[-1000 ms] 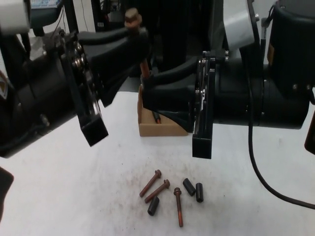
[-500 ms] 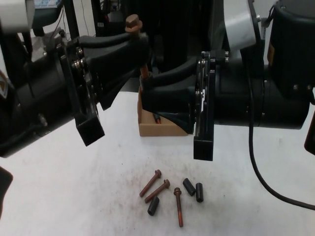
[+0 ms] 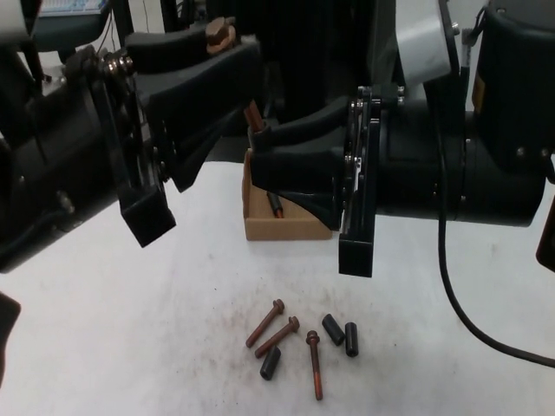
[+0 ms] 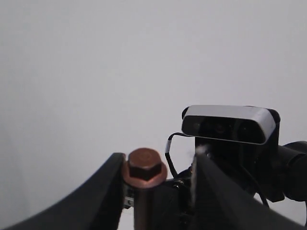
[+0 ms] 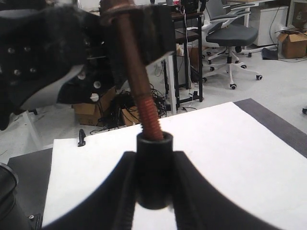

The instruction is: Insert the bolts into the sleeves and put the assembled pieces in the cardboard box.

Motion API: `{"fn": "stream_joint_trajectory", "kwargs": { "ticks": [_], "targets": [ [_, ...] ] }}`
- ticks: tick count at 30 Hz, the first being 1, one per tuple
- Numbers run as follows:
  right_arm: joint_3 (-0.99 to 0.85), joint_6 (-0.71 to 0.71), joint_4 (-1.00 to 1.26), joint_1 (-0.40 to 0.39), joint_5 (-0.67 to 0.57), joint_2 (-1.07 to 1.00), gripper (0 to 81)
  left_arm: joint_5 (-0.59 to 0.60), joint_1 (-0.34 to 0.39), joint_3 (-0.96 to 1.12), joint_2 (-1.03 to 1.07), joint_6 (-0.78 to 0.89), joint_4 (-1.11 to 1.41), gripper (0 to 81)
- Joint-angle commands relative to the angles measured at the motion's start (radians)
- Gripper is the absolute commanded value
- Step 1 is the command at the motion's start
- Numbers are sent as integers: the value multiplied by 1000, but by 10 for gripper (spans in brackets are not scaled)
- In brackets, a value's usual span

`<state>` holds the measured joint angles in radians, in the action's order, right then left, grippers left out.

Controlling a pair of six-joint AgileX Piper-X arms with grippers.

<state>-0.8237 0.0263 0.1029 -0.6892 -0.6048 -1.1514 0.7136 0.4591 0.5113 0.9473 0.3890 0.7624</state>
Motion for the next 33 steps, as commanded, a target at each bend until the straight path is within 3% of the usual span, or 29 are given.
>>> {"fn": "stream_joint_trajectory", "kwargs": {
  "ticks": [1, 16, 33],
  "targets": [
    [-5, -5, 14, 4, 1, 8, 8, -1, -1, 5, -14, 9, 2, 417],
    [-5, -5, 14, 4, 1, 8, 8, -73, -1, 5, -14, 9, -57, 417],
    [-5, -5, 14, 4, 1, 8, 8, -17, 1, 132, 30, -50, -254, 417]
  ]
}}
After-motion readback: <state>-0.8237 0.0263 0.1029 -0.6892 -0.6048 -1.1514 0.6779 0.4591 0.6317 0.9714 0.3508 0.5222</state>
